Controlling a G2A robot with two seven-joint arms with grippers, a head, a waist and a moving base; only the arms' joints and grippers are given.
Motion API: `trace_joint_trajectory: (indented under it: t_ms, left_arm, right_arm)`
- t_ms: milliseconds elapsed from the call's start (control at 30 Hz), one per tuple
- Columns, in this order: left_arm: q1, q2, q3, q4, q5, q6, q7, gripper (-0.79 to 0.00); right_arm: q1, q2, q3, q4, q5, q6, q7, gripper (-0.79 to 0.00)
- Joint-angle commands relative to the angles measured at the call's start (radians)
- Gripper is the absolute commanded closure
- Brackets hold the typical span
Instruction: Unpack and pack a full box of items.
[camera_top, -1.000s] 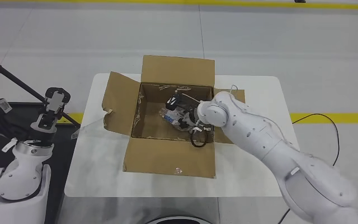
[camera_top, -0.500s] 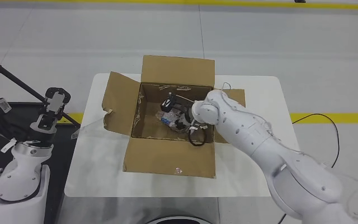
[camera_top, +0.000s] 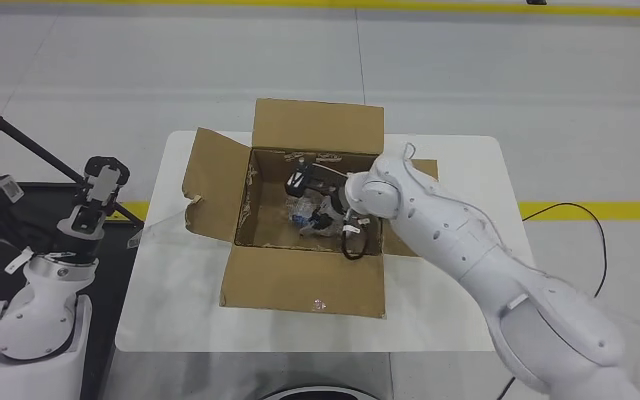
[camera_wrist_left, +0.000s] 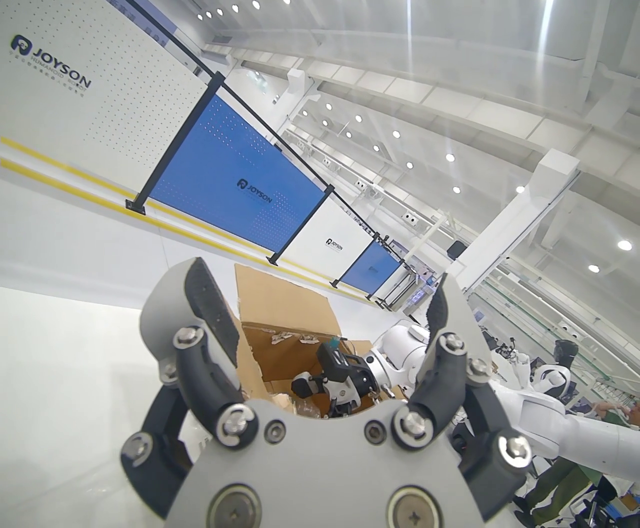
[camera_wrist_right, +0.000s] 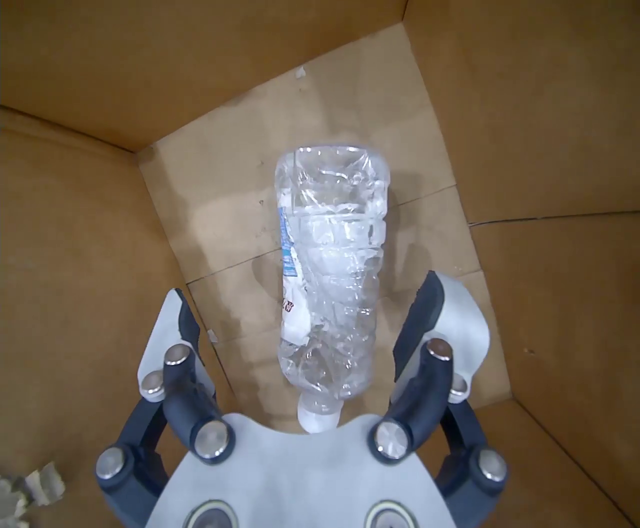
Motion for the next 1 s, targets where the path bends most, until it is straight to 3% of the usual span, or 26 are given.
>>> trace_joint_trajectory:
  t_ms: [0, 133, 333, 533, 767, 967]
  left_arm:
    - [0.002, 0.000, 0.000, 0.000, 0.001, -0.001, 0.001, -0.785]
    - [0.004, -0.001, 0.003, -0.003, 0.000, -0.003, 0.001, -0.785]
    - [0.004, -0.001, 0.006, -0.005, -0.001, -0.005, 0.001, -0.785]
    - [0.004, -0.001, 0.005, -0.005, -0.002, -0.006, 0.000, -0.785]
    - [-0.003, 0.000, 0.014, -0.005, 0.002, -0.001, -0.012, -0.785]
    - [-0.022, 0.000, 0.040, -0.005, 0.015, 0.010, -0.024, -0.785]
  right_arm:
    - [-0.015, 0.028, 0.037, -0.082, -0.018, 0.019, 0.024, -0.785]
    - [-0.085, 0.104, 0.145, -0.302, -0.078, 0.069, 0.090, -0.785]
    - [-0.278, 0.222, 0.382, -0.668, -0.184, 0.130, 0.222, -0.785]
    - [-0.476, 0.304, 0.668, -0.906, -0.282, 0.185, 0.297, -0.785]
    - [-0.685, 0.363, 1.035, -1.023, -0.385, 0.271, 0.348, -0.785]
    - [-0.833, 0.390, 1.289, -0.978, -0.361, 0.273, 0.390, -0.785]
